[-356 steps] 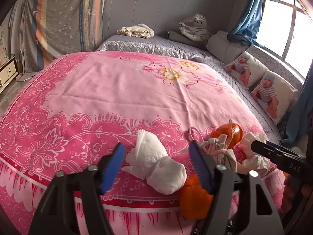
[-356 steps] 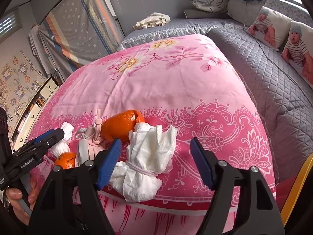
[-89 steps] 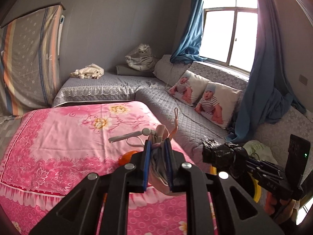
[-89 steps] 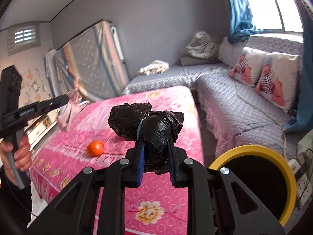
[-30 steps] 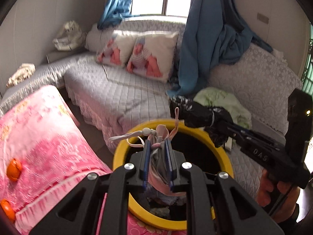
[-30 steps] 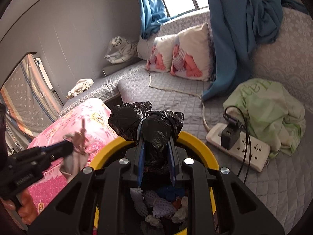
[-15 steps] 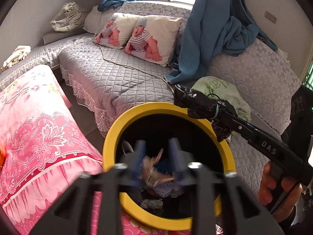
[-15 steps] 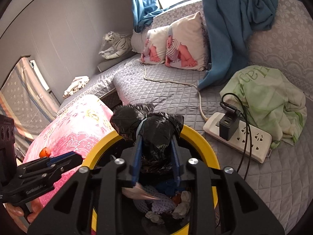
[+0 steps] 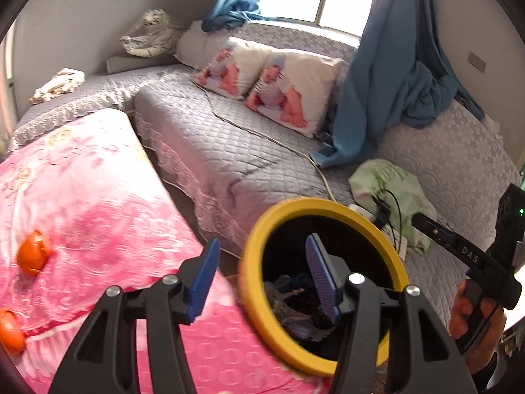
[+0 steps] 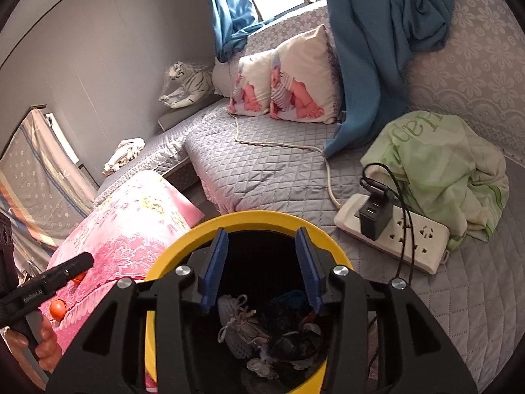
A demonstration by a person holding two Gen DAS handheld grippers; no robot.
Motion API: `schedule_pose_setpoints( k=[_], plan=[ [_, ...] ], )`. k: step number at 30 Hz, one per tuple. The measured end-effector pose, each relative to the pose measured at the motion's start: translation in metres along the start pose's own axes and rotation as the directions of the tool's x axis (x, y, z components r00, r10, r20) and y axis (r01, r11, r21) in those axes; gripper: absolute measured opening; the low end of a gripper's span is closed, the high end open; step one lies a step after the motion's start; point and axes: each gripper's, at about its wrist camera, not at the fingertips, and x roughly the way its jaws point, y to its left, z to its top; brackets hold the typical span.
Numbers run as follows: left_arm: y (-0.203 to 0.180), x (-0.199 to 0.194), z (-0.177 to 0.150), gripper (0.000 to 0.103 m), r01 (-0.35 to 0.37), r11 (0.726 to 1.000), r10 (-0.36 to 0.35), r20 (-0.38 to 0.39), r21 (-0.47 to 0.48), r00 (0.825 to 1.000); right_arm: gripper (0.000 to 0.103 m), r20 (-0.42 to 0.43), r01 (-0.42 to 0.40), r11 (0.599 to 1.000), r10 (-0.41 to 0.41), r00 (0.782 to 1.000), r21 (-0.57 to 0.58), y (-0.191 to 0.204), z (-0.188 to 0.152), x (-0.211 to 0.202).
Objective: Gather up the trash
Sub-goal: 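Move both grippers back over the two oranges on the bed, then grasp an orange with the right gripper while the left gripper grasps the other orange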
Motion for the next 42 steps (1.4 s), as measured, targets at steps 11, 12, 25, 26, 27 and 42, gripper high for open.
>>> schedule_pose_setpoints(
  k=[11,12,25,26,27,42],
  plan=[
    [0.094,-0.072,0.003,0.064,-0.205,0.975,0.213,0.097,-0.085,0.972,0.060,-0.034,-0.201,0.969,0.198,0.980,-0.147,0.104,0.023,0.019],
    [0.105,-0.079,0.001,0.064,-0.227,0.969,0.236,0.099,-0.096,0.967,0.061,-0.046,-0.224,0.961,0.219,0.975,-0.160,0.115,0.024,0.024],
    [0.214,-0.127,-0.048,0.070,-0.375,0.908,0.386,0.024,-0.185,0.922,0.062,-0.380,-0.548,0.782,0.430,0.819,-0.297,0.299,-0.002,0.109],
    [0.218,-0.127,-0.051,0.070,-0.375,0.908,0.384,0.016,-0.185,0.923,0.062,-0.409,-0.571,0.765,0.438,0.800,-0.297,0.312,-0.007,0.115],
    [0.221,-0.127,-0.056,0.071,-0.373,0.910,0.381,0.009,-0.182,0.925,0.062,-0.441,-0.593,0.748,0.443,0.780,-0.297,0.327,-0.013,0.122],
    [0.245,-0.098,-0.085,0.072,-0.326,0.929,0.310,-0.112,-0.178,0.944,0.061,-0.664,-0.664,0.708,0.378,0.645,-0.241,0.402,-0.073,0.189]
  ],
)
